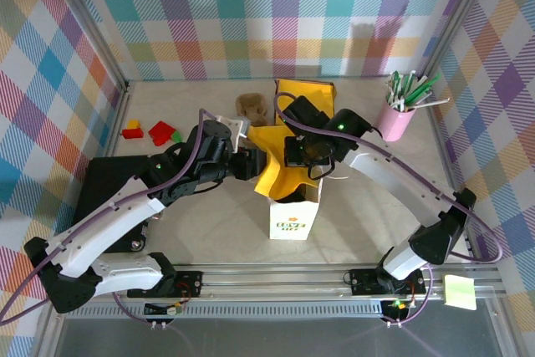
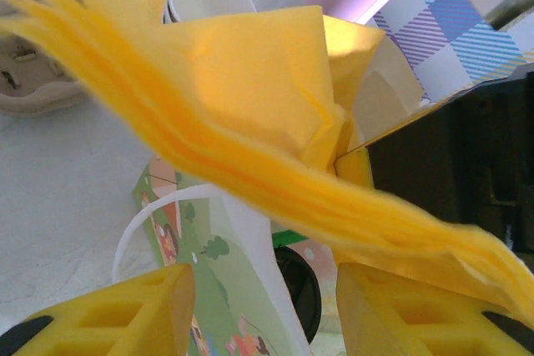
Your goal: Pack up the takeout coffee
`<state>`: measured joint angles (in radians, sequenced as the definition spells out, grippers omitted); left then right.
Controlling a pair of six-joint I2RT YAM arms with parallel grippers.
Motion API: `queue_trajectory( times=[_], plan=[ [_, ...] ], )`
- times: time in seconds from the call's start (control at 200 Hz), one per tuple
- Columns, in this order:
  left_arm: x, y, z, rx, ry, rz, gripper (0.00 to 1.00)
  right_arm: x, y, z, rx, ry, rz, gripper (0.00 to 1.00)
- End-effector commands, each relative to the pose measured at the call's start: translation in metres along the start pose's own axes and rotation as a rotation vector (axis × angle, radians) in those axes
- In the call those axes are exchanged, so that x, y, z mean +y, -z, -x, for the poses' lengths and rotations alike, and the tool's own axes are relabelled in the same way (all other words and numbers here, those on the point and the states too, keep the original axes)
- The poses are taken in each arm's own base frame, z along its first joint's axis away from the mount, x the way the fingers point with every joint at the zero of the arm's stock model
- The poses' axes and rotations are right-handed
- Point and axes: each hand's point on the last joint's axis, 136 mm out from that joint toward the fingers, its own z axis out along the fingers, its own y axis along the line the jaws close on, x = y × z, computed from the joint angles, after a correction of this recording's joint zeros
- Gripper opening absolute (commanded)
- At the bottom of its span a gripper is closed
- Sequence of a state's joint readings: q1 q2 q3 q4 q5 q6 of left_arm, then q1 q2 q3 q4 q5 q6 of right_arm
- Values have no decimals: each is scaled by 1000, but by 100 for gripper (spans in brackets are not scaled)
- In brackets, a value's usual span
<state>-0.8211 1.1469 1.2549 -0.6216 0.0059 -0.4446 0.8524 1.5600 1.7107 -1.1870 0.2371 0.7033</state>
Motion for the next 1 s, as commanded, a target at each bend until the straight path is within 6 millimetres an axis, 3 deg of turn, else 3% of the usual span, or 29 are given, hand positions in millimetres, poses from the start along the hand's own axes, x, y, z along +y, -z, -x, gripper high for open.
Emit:
queue_trajectory(
  times=[0.0,0.275,0.59,0.84,0.995],
  plan=[
    [4,9,5,-36,-7,10,48,-20,2,-4,10,28,-139,0],
    [8,13,3,-45,-11,21,48,-33,-13,-22,108,79,-276,0],
    [10,14,2,-46,-11,24,48,-42,-15,-26,132,113,-386,0],
    [11,17,1,-52,-11,27,48,-14,8,-9,39,113,-233,32],
    [12,19,2,-58,-11,29,48,0,35,5,-57,108,-110,39]
  ],
)
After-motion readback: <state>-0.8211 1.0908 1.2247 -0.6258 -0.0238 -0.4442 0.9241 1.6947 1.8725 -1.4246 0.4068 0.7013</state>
